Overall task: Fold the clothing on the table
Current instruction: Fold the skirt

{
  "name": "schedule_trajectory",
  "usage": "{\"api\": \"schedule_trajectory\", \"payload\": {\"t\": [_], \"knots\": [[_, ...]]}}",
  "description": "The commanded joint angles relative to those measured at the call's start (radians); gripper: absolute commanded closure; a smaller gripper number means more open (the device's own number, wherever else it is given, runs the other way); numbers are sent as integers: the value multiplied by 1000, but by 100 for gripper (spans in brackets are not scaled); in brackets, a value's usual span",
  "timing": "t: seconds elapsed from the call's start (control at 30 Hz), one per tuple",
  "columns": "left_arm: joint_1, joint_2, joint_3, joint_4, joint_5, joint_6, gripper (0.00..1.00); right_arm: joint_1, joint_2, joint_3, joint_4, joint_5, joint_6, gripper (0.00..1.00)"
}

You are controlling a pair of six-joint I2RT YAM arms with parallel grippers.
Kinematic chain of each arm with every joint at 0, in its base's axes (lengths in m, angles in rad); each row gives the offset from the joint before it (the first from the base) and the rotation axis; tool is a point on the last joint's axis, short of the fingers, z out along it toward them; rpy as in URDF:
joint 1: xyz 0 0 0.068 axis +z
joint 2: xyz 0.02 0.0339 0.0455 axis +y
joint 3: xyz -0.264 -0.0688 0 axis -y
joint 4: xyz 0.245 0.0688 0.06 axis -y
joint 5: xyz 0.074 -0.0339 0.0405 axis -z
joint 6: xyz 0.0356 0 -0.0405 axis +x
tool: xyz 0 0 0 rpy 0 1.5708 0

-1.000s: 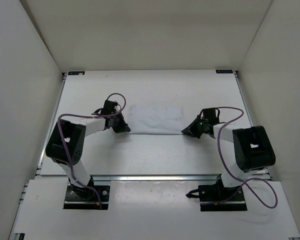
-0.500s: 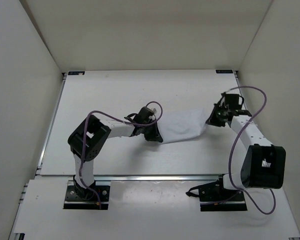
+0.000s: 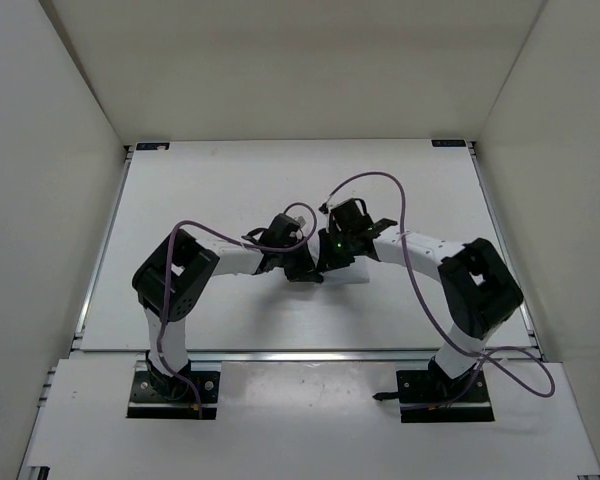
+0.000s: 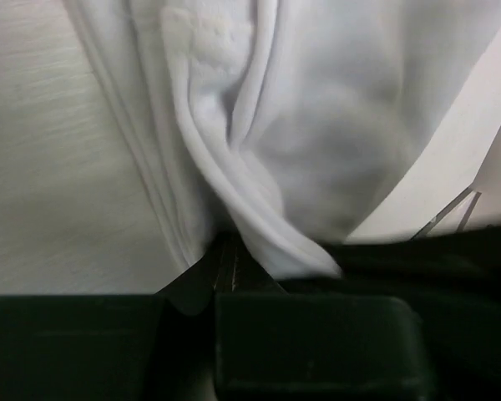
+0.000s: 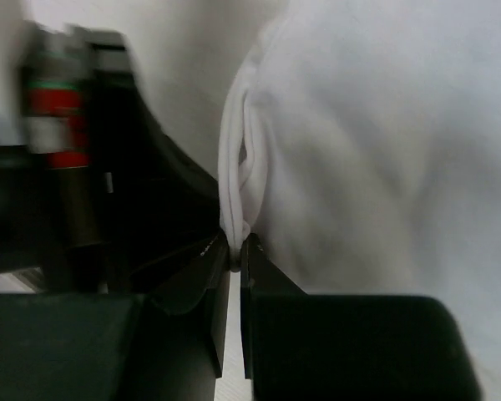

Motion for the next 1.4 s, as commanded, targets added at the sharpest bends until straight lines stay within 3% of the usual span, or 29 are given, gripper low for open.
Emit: {"api": "schedule_trajectory", "payload": {"t": [0.0,0.1,0.2,0.27,0.4,0.5,0.63,0.87,1.03,1.17,1.3,1.33,1.37], "knots": [[24,-48,-58,-20,-17,13,100,4,42,-12,125,-64,72,100],[36,-73,-110,0,-3,-1,100,20,78,-8,125,-68,77,100],[53,-100,-131,51,21,-11,82,17,88,-12,133,-106,83,100],[67,-125,-141,62,45,-18,81,11,84,12,121,-143,81,100],[104,-192,-170,114,91,-73,67,-5,30,34,110,-202,83,100],[135,-243,-216,149,106,-106,67,1,-16,25,101,-187,73,100],[153,-246,-267,186,123,-122,85,-15,-4,20,92,-227,72,100],[127,-169,-273,185,84,-102,89,17,75,16,87,-228,54,100],[147,-154,-319,214,107,-100,87,34,148,34,73,-244,3,100],[179,-206,-338,208,138,-71,80,34,206,81,52,-230,-12,94],[233,-319,-353,140,169,-42,65,63,246,176,-48,-183,-60,92],[257,-373,-374,139,170,-44,62,60,239,210,-90,-180,-77,84],[274,-398,-385,136,186,-45,3,61,224,230,-129,-160,-84,78]]}}
